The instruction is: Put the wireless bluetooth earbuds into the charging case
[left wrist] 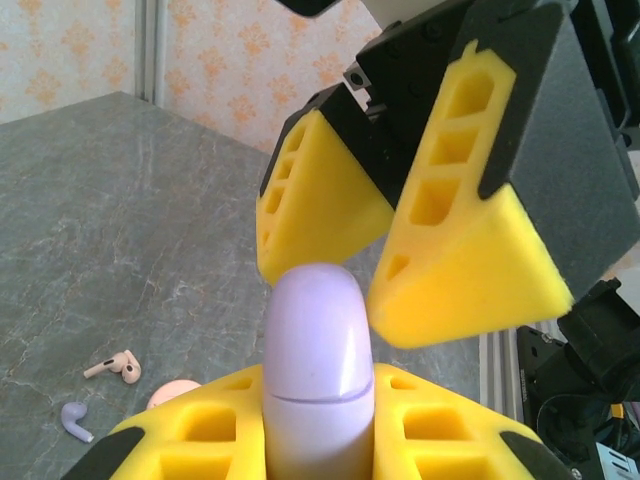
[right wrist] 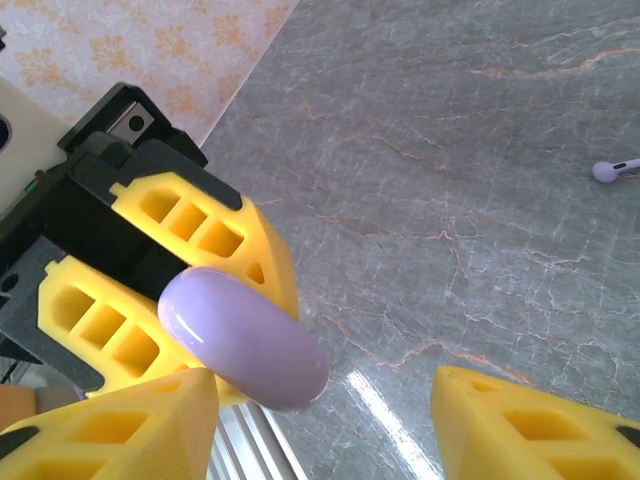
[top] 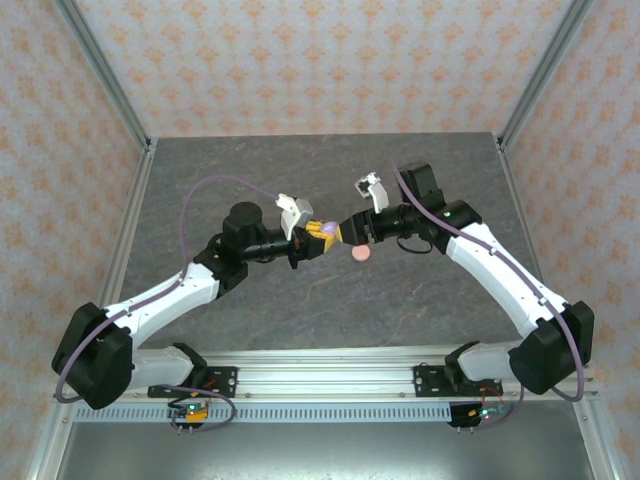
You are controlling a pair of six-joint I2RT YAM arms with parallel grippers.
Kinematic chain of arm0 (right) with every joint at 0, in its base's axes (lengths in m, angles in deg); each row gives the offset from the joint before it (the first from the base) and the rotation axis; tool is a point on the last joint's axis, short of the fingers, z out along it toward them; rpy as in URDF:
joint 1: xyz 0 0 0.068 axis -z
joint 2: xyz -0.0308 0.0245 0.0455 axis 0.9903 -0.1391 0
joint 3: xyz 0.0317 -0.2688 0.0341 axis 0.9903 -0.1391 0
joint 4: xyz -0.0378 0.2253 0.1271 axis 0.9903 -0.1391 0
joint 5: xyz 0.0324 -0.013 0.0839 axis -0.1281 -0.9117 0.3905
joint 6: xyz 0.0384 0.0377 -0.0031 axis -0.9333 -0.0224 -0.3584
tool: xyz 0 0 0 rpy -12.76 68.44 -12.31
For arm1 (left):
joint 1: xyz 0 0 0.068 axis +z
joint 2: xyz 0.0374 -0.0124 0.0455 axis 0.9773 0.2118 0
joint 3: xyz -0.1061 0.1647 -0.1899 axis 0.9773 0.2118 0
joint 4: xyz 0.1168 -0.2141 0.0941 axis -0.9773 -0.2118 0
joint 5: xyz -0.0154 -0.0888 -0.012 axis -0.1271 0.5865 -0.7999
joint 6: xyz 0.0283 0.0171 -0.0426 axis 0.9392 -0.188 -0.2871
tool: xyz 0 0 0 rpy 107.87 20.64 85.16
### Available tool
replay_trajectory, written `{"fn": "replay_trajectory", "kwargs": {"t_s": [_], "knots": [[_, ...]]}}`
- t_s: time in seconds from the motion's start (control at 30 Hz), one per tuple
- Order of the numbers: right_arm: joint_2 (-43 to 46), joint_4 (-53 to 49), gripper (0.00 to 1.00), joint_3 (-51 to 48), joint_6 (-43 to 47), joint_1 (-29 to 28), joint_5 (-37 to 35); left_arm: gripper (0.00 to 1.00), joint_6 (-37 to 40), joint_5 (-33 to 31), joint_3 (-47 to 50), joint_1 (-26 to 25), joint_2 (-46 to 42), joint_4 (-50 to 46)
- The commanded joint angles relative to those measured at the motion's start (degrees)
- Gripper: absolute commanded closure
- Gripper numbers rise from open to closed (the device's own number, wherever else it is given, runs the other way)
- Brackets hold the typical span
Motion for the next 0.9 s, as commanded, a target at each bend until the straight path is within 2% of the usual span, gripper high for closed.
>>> {"fn": "replay_trajectory", "kwargs": {"t_s": [0.0, 0.37, 0.53, 0.67, 0.87], "knots": [[-0.44, 1.28, 0.42, 2.13, -1.54, -0.15, -5.29, 0.92, 2.39, 2.59, 0.2, -1.19, -2.08, 1.35], [-0.72, 1.2, 0.42, 2.66, -2.51, -0.11, -7.5, 0.92, 2.85, 2.02, 0.05, -1.37, -2.27, 0.29], [0.69, 2.17, 0.41, 1.89, -3.21, -0.1, -9.83, 0.92, 3.29, -2.18, 0.07, -1.32, -1.66, -1.83], [2.23, 3.62, 0.4, 0.32, -5.25, -0.1, -15.7, 0.91, 3.42, -6.53, 0.6, -1.37, -1.54, -3.91], [-1.77, -2.23, 0.4, 1.68, -8.24, 0.36, -30.67, 0.91, 2.32, -9.83, 3.48, -1.34, -3.92, -4.46]]}}
